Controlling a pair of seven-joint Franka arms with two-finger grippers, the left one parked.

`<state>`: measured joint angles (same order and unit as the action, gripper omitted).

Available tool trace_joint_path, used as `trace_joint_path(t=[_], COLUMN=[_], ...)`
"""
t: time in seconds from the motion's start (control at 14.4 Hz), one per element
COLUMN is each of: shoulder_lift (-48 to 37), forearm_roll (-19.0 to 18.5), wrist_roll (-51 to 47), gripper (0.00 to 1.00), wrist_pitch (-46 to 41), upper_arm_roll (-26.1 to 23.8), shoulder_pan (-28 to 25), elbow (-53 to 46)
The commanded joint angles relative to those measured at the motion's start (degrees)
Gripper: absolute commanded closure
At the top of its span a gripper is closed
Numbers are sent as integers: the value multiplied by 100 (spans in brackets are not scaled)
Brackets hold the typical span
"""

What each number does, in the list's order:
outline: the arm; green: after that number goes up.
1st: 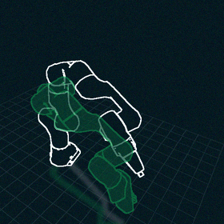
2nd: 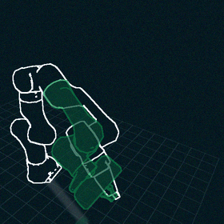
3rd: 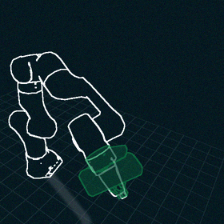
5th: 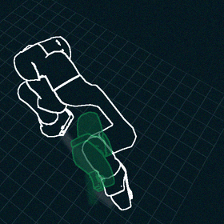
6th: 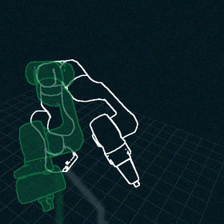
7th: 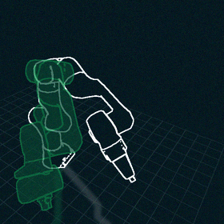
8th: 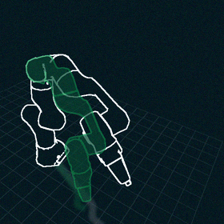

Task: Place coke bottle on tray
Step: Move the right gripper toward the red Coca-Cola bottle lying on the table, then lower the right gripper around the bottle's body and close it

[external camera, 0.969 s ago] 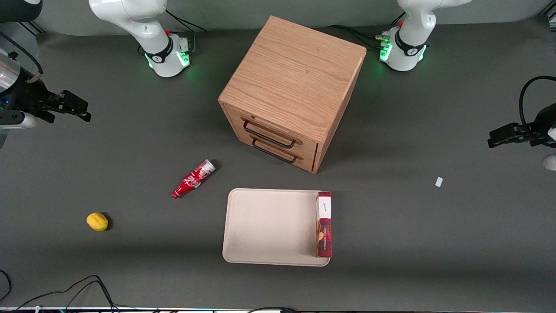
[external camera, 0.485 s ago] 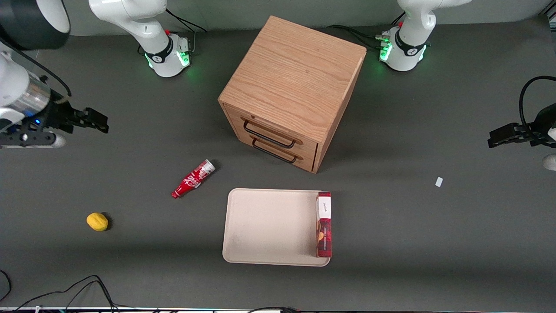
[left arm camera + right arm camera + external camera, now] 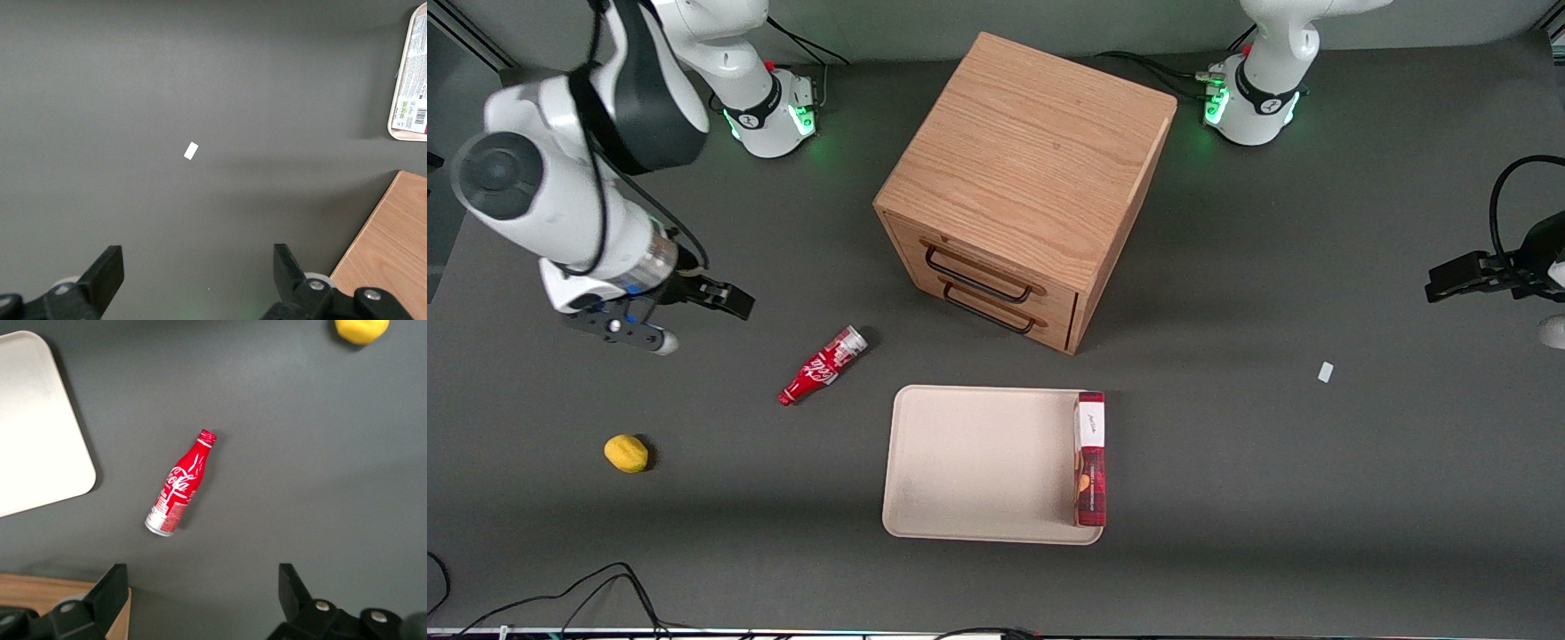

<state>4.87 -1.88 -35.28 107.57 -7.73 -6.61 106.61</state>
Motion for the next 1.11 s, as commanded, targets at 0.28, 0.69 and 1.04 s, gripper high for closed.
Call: trace_joint_path(t=[0.28,0.69,1.04], shoulder_lift=[162,1059,1753], forearm_roll=[-356,-392,-497], wrist_roll=[-2200,-2914,-2924], gripper=[0,0,0], wrist_pitch=[1984,3313,4060], upper_arm_roll=[-387,-327,-124], shoulder_pan=[2,37,29], elbow=[1695,1926,1680])
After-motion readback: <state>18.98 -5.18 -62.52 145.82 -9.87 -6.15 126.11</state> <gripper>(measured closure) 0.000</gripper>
